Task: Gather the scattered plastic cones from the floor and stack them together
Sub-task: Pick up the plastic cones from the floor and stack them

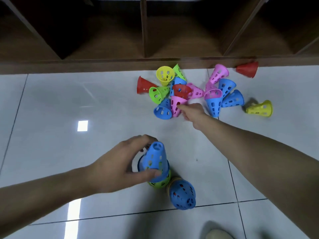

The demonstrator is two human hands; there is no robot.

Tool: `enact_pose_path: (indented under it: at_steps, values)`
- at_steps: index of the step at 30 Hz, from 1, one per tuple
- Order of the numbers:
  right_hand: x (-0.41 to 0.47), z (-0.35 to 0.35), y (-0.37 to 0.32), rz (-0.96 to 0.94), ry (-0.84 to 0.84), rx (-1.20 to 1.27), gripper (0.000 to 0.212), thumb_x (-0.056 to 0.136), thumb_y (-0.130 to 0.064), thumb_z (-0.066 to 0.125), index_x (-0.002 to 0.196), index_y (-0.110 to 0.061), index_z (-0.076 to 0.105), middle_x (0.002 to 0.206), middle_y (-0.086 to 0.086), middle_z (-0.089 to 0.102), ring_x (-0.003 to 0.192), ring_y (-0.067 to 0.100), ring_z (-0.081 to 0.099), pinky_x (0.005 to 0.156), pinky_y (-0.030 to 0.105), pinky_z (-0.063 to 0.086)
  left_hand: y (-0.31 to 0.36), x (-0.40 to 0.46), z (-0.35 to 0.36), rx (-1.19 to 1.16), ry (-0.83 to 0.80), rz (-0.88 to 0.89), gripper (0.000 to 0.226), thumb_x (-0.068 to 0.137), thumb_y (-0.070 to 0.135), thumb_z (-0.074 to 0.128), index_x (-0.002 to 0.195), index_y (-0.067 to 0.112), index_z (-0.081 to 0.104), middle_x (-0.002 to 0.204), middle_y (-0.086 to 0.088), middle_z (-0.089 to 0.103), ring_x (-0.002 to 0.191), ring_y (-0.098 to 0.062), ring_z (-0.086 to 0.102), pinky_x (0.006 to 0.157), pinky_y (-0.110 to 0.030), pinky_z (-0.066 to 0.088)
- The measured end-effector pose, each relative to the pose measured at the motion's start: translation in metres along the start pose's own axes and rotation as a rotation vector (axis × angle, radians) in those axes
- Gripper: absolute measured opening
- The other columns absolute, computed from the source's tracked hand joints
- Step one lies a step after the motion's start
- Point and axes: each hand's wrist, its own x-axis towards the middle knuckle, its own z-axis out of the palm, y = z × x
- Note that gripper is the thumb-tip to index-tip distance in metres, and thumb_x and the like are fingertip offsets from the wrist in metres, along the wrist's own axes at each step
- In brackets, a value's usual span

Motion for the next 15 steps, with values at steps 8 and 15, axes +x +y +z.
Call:
enact_pose_path:
  at_steps: [8, 15]
  values:
    - [0.001, 0.017, -0.002, -0.042, -0.003, -0.093, 0.039, 0.078, -0.033, 0.083, 0.103, -0.009, 0.066, 0.087, 0.003, 0.062, 0.062, 0.010, 0.050, 0.052, 0.022, 0.039, -0.024, -0.008, 0.034, 0.160, -0.124, 0.100, 0.050, 0.087, 0.050, 0.071, 0.128, 0.028, 0.053, 0.121, 0.016, 0.058, 0.107, -0.002, 0.055, 0.092, -0.020, 0.046]
    - [-0.005, 0.021, -0.003, -0.057, -0.023, -0.130, 0.035, 0.079, -0.029, 0.081, 0.100, -0.006, 0.068, 0.094, 0.008, 0.068, 0.070, 0.014, 0.058, 0.056, 0.022, 0.043, -0.051, -0.001, 0.042, 0.289, -0.174, 0.210, 0.050, 0.087, 0.042, 0.075, 0.130, 0.025, 0.058, 0.129, 0.013, 0.059, 0.115, -0.008, 0.055, 0.098, -0.027, 0.045]
